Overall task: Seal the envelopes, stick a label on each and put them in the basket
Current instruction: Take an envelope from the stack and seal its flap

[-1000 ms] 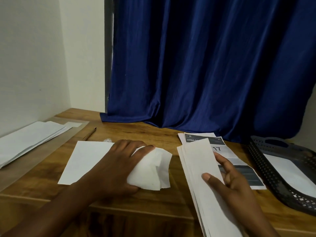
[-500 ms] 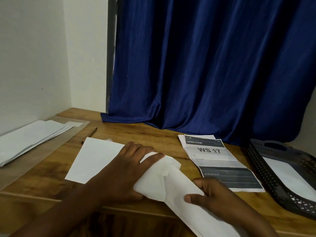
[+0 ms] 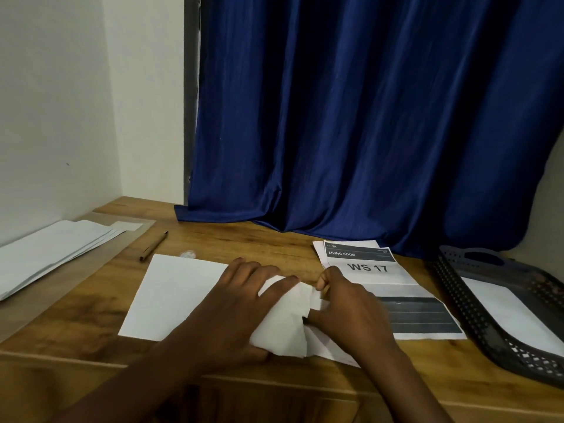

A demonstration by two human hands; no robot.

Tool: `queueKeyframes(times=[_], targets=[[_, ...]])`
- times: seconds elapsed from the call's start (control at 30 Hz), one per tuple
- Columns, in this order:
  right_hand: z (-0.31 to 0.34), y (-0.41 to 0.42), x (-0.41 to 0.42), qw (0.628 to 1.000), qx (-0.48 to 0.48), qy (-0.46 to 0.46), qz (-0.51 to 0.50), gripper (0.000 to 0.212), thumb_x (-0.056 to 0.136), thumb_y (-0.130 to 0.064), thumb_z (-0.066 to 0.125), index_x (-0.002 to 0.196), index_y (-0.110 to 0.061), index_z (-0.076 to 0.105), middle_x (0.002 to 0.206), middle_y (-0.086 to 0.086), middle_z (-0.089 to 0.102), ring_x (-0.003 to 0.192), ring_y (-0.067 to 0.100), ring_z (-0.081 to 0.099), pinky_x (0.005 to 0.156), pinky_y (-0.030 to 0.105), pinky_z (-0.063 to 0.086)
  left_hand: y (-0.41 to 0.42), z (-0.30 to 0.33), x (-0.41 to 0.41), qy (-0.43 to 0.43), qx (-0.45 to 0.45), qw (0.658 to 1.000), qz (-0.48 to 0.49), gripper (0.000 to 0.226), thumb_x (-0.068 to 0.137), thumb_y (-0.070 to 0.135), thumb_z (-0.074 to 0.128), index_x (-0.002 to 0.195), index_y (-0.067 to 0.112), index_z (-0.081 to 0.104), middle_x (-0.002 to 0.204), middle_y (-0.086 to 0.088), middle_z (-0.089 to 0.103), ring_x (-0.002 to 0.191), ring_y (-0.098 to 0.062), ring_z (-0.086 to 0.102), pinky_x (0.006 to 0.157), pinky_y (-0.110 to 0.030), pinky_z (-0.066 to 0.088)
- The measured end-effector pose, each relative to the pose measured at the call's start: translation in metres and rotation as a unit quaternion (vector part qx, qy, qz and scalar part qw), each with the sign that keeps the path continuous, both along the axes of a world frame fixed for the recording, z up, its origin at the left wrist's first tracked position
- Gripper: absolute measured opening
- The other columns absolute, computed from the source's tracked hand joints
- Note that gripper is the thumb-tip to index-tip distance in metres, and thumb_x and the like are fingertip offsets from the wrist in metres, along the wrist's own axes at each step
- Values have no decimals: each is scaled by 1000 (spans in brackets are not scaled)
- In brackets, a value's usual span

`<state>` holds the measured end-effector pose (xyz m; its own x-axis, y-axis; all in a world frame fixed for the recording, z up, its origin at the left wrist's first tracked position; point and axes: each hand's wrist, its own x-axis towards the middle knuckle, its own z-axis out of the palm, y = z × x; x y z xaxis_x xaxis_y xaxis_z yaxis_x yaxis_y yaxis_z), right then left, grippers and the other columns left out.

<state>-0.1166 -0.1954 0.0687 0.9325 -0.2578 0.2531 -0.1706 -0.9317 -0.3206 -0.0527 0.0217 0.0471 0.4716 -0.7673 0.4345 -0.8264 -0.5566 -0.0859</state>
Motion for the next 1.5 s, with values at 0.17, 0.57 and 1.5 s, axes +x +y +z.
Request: queueKeyframes(times=[0.17, 0.57, 1.5], targets=[[1, -19, -13, 985, 163, -45, -34, 104, 39, -100, 57, 128, -48, 45, 117, -24, 48, 109, 8, 54, 88, 39, 54, 9, 0, 2, 12, -51, 998, 29, 108, 62, 77, 68, 154, 36, 28, 149, 3, 47, 131, -18, 45, 109, -45, 37], [-25, -46, -51, 866, 499, -22, 20, 52, 67, -59, 76, 85, -10, 78, 83, 26, 72, 66, 37, 55, 54, 31, 39, 9, -3, 3, 39, -62, 997, 37, 111, 60, 79, 67, 154, 40, 21, 153, 5, 37, 135, -15, 33, 111, -44, 31], [-44, 7, -20, 891, 435, -77, 108, 21, 93, -11, 67, 78, -19, 80, 82, 1, 78, 76, 5, 72, 63, 19, 54, -11, -6, -11, 66, 12, 998, -2, 110, 73, 74, 65, 156, 47, -2, 165, 11, 7, 149, -13, 6, 125, -40, -2]])
